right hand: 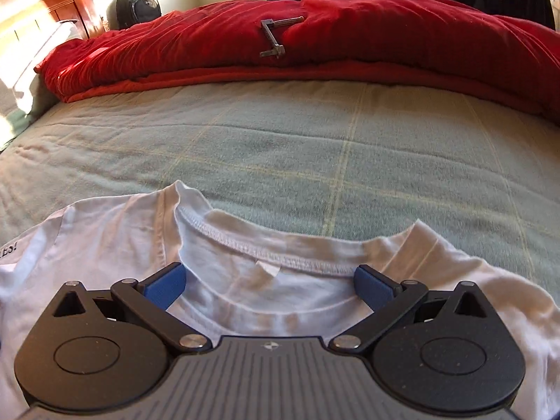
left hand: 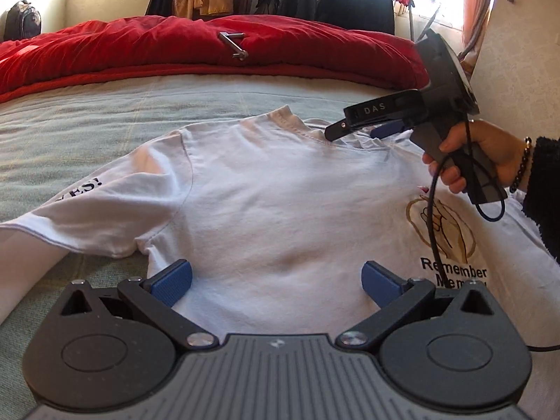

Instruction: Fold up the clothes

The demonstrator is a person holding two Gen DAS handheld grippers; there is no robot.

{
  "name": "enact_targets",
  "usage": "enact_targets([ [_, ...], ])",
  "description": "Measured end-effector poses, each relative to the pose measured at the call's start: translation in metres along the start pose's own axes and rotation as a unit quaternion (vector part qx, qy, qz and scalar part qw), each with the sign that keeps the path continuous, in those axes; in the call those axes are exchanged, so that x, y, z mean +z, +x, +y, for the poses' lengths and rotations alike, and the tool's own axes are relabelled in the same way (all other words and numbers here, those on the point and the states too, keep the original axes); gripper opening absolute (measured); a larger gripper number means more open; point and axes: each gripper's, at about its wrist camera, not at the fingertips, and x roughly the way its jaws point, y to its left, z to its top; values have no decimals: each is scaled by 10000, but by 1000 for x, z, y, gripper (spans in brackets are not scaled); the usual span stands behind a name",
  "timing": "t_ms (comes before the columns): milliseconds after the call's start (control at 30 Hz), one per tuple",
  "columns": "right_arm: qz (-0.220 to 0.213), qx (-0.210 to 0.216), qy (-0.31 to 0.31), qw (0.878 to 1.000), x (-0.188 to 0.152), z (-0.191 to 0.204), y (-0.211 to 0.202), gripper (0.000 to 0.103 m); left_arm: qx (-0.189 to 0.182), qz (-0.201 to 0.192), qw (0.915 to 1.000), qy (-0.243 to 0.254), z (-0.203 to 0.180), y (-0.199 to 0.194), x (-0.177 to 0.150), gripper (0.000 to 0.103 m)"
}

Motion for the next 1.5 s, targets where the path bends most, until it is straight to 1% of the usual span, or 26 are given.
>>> enact_targets([
  [100,-96,-164,-105,9998,6,8,-14,103,21,-59,10000,-15,0,-2,2,102],
  [167,-17,-224,-133,9997,5,11,-29,103,3,-153,9998,-105,2,-6,4,102],
  [267,275,-296,-265,9988,-9,14,-44,103,-42,-275,9993,-234,6,-10,6,102],
  [333,375,-301,-306,9984,-21,13,-45,103,-46,-230,9994,-254,6,-8,7,102],
  [433,525,-310,-369,9975,-39,11,-45,103,81,-116,9998,-156,3,-2,5,102],
  [500,273,-367,-344,9984,-39,10,-38,103,143,-94,9998,-63,1,1,4,102],
  [600,3,-491,-206,9986,-29,6,-22,103,190,-104,9998,28,-1,3,2,102],
  [700,-123,-555,-243,9981,-19,6,-11,103,185,-108,9998,36,0,3,2,102],
  [733,-78,-539,-215,9983,-16,6,-12,103,183,-110,9998,38,0,3,1,102],
  [800,49,-493,-120,9987,-10,4,-16,103,185,-111,9998,42,0,3,1,102],
  [900,-156,-183,141,9996,-15,-6,-60,103,191,-109,9997,47,-1,3,1,102],
  [933,-213,-115,178,9995,-21,-11,-74,103,196,-108,9997,50,-1,3,1,102],
  [1000,-194,-114,228,9995,-35,-17,-105,103,214,-107,9997,64,-1,3,1,102],
  [1067,-72,-247,331,9991,-58,-24,-133,103,246,-106,9996,87,-3,2,1,102],
  [1167,-15,-439,462,9980,-104,-30,-174,103,325,-127,9991,230,-9,1,2,102],
  [1233,54,-564,527,9970,-144,-33,-204,103,303,-110,9989,351,-14,3,2,102],
  [1300,43,-663,509,9965,-175,-31,-226,103,282,-89,9984,472,-19,7,2,102],
  [1400,66,-742,459,9962,-217,-22,-248,103,187,-59,9986,494,-22,12,5,102],
  [1500,84,-723,331,9968,-247,-12,-251,103,309,118,9983,488,-30,5,9,102],
])
